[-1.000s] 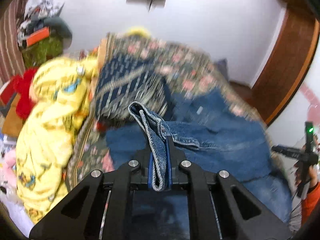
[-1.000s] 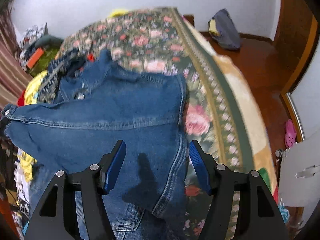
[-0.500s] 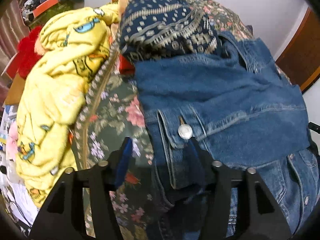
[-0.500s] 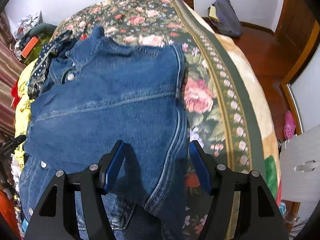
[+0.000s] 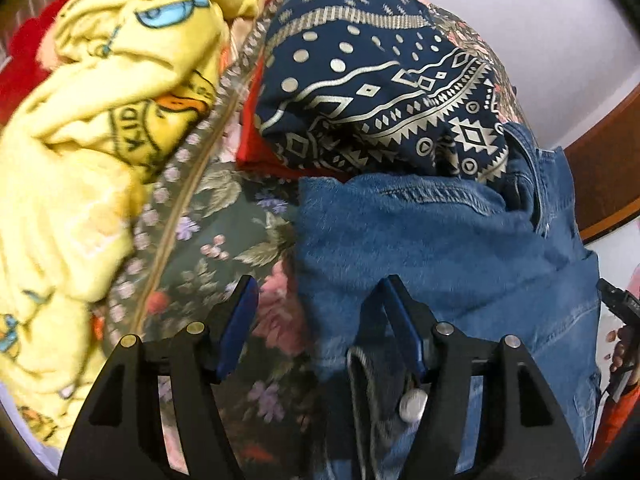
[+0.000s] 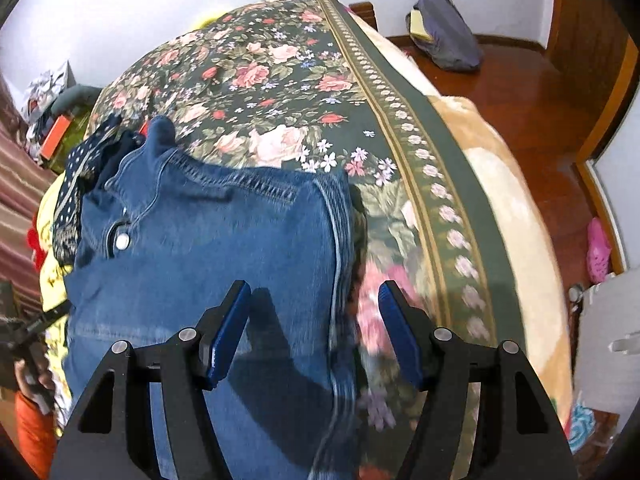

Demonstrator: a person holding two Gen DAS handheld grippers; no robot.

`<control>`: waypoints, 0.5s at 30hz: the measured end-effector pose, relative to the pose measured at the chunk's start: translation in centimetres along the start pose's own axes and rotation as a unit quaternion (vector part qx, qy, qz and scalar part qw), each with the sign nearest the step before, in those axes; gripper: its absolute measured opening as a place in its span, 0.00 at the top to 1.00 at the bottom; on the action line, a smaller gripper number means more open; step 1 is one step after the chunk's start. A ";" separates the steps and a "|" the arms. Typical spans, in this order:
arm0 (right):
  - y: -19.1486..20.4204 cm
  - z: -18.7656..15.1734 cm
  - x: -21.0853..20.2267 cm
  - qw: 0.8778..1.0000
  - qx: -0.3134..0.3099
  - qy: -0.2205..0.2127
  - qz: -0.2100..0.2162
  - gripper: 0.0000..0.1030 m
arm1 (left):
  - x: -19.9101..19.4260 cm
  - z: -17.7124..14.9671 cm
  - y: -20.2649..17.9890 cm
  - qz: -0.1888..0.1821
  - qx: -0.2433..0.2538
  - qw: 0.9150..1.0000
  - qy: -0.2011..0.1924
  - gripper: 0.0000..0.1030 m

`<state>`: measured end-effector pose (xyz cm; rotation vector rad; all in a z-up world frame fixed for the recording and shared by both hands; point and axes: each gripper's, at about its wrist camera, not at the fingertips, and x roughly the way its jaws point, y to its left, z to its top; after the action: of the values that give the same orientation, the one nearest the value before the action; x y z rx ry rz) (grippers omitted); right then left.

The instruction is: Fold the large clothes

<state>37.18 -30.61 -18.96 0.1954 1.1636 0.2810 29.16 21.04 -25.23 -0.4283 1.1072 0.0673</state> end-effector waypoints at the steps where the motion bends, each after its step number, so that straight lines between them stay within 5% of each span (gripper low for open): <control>1: -0.1 0.3 0.5 1.000 0.004 0.002 0.004 0.39 | 0.4 0.1 -0.1 -0.003 -0.001 1.000 0.000 0.38; 7: 0.5 1.5 2.2 1.000 -0.007 -0.010 0.012 0.42 | 2.3 0.6 -0.2 -0.026 -0.012 1.000 0.000 0.38; 9: 1.3 1.8 2.6 1.000 -0.027 -0.009 0.004 0.59 | 2.1 0.8 -0.5 -0.030 -0.010 0.999 -0.011 0.50; 11: 2.0 1.7 2.8 0.999 -0.048 -0.009 -0.016 0.74 | 1.6 1.2 -1.2 -0.007 0.005 1.000 -0.027 0.85; 13: 2.7 1.4 2.4 0.997 -0.074 -0.019 -0.025 0.87 | 0.3 1.2 -2.4 0.007 0.028 0.998 -0.047 0.90; 15: 3.2 1.2 1.5 0.995 -0.093 -0.034 -0.031 0.90 | -1.3 1.2 -4.0 0.032 0.062 0.995 -0.068 0.92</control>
<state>38.42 -27.11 -18.88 0.0054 1.0675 0.3233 30.64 17.96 -22.48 -0.2724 0.9852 0.0827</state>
